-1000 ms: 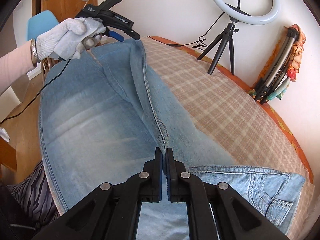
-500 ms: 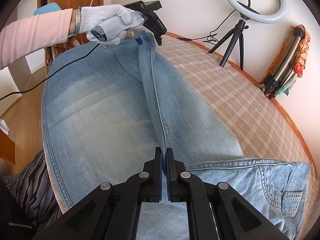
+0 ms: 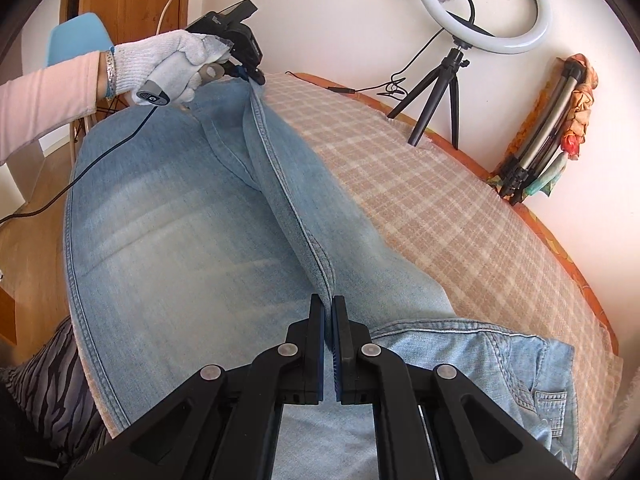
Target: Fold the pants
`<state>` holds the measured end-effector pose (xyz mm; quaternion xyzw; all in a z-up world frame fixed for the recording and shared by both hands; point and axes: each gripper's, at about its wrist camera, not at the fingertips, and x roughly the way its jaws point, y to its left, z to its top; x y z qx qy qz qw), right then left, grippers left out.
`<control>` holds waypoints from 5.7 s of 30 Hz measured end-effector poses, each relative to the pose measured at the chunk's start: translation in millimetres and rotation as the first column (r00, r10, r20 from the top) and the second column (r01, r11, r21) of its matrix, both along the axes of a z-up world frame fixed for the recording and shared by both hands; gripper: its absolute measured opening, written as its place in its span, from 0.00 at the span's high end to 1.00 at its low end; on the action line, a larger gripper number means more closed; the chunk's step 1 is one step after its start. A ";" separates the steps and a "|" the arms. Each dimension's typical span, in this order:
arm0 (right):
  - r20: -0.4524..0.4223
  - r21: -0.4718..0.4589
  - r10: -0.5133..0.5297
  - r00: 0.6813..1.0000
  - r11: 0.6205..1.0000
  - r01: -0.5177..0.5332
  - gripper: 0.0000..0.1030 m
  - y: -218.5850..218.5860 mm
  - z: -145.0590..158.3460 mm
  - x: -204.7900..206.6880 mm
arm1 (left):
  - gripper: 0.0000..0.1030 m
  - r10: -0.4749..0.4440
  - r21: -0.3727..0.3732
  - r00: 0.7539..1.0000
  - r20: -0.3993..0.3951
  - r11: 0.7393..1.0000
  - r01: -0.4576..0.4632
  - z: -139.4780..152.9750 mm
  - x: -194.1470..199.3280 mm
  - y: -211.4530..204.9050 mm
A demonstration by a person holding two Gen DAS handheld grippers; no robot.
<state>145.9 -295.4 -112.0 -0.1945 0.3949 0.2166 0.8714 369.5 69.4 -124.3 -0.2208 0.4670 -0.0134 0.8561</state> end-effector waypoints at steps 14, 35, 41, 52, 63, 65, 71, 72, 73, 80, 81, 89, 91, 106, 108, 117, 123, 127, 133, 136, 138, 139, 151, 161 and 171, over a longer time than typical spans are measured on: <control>0.054 -0.006 0.047 0.997 0.999 -0.046 0.99 6.5 44.8 -70.5 | 0.97 0.025 -0.047 0.976 0.215 0.999 -0.015 45.8 -157.0 56.3; -0.140 0.017 0.036 0.990 0.999 -0.034 0.99 5.4 -11.6 -134.5 | 0.97 0.155 -0.087 0.982 0.105 0.985 -0.146 -34.0 -292.5 86.7; -0.176 -0.020 0.040 0.984 0.999 -0.044 0.99 8.5 -23.8 -136.1 | 0.96 0.152 -0.071 0.986 0.073 0.987 -0.147 -50.8 -306.2 87.3; -0.180 0.021 0.024 0.983 1.000 -0.020 0.76 8.0 -14.6 -125.8 | 0.67 0.136 0.031 0.981 0.138 0.989 -0.142 -13.3 -299.8 95.1; -0.116 0.099 -0.040 0.992 0.994 0.052 0.69 3.1 16.0 -116.4 | 0.44 -0.006 0.263 0.998 0.058 0.965 -0.009 -16.2 -199.7 62.3; -0.099 0.109 -0.052 0.994 0.992 0.062 0.69 3.3 20.6 -112.2 | 0.44 -0.015 0.309 0.999 0.039 0.951 0.002 -23.7 -189.9 60.3; -0.065 0.141 -0.052 0.996 0.988 0.061 0.69 16.7 31.4 -96.0 | 0.93 0.027 0.176 0.998 0.061 0.984 -0.038 -35.2 -186.9 91.2; -0.060 0.141 -0.047 0.997 0.988 0.055 0.69 20.7 32.9 -93.0 | 0.94 0.051 0.134 0.996 0.072 0.989 -0.060 -34.5 -189.7 100.9; -0.056 0.143 -0.040 0.998 0.989 0.048 0.69 25.1 34.5 -89.6 | 0.94 0.079 0.094 0.993 0.088 0.992 -0.087 -33.1 -194.7 111.3; -0.038 0.135 0.042 0.998 0.990 -0.037 0.69 64.8 38.8 -69.4 | 0.94 0.416 -0.072 0.903 0.103 0.909 -0.411 -47.4 -252.6 202.2; -0.037 0.134 0.055 0.998 0.990 -0.050 0.69 71.7 39.1 -65.8 | 0.94 0.439 -0.051 0.894 0.094 0.899 -0.436 -51.4 -257.4 209.6; -0.008 0.103 0.177 0.984 0.979 -0.175 0.69 139.7 44.7 -26.7 | 0.45 0.415 -0.045 0.902 0.120 0.910 -0.413 -45.8 -275.3 223.5; -0.011 0.118 0.207 0.978 0.972 -0.204 0.69 159.4 47.3 -10.4 | 0.44 0.379 -0.060 0.914 0.144 0.925 -0.375 -40.9 -271.6 220.3; -0.121 0.183 0.374 0.920 0.919 -0.349 0.56 352.3 33.7 112.6 | 0.36 0.266 0.314 0.964 0.029 0.913 -0.261 -55.4 -193.6 178.4; -0.140 0.163 0.376 0.916 0.921 -0.353 0.56 373.6 24.2 126.7 | 0.36 0.288 0.345 0.956 0.050 0.894 -0.287 -57.3 -197.4 182.4; -0.312 0.238 0.380 0.871 0.919 -0.316 0.56 443.7 -29.8 200.7 | 0.37 0.372 0.212 0.922 0.103 0.898 -0.386 -61.0 -236.6 233.9; -0.400 0.326 0.397 0.826 0.904 -0.277 0.56 482.1 -58.0 225.1 | 0.36 0.363 -0.076 0.923 0.132 0.932 -0.355 -58.7 -242.6 250.9; -0.417 0.345 0.420 0.806 0.893 -0.287 0.56 506.2 -64.8 227.9 | 0.36 0.362 -0.096 0.926 0.110 0.931 -0.353 -60.5 -237.0 252.3; -0.387 0.403 0.547 0.742 0.824 -0.397 0.60 521.5 -51.4 206.6 | 0.84 0.362 -0.020 0.921 0.143 0.932 -0.363 -57.9 -242.1 245.4; -0.344 0.334 0.494 0.798 0.859 -0.388 0.60 522.6 -47.8 211.8 | 0.93 0.381 -0.069 0.908 0.174 0.925 -0.375 -61.0 -250.6 252.3; -0.357 0.321 0.444 0.822 0.884 -0.339 0.57 522.5 -51.3 225.7 | 0.93 0.384 -0.083 0.905 0.186 0.924 -0.374 -61.3 -254.3 254.6; -0.366 0.315 0.424 0.828 0.894 -0.318 0.54 522.7 -54.0 232.3 | 0.94 0.383 -0.082 0.903 0.194 0.924 -0.374 -60.5 -256.6 254.8; -0.336 0.297 0.520 0.785 0.850 -0.435 0.99 531.8 -55.7 208.0 | 0.95 0.362 -0.062 0.907 0.217 0.932 -0.357 -60.4 -262.6 252.1; -0.191 0.209 0.545 0.816 0.835 -0.508 1.00 538.5 -29.1 188.7 | 0.95 0.411 -0.069 0.886 0.212 0.911 -0.406 -68.3 -262.2 261.5; -0.136 0.063 0.479 0.867 0.878 -0.474 0.87 570.1 -50.0 197.3 | 0.95 0.443 -0.050 0.871 0.213 0.895 -0.444 -69.7 -266.0 270.8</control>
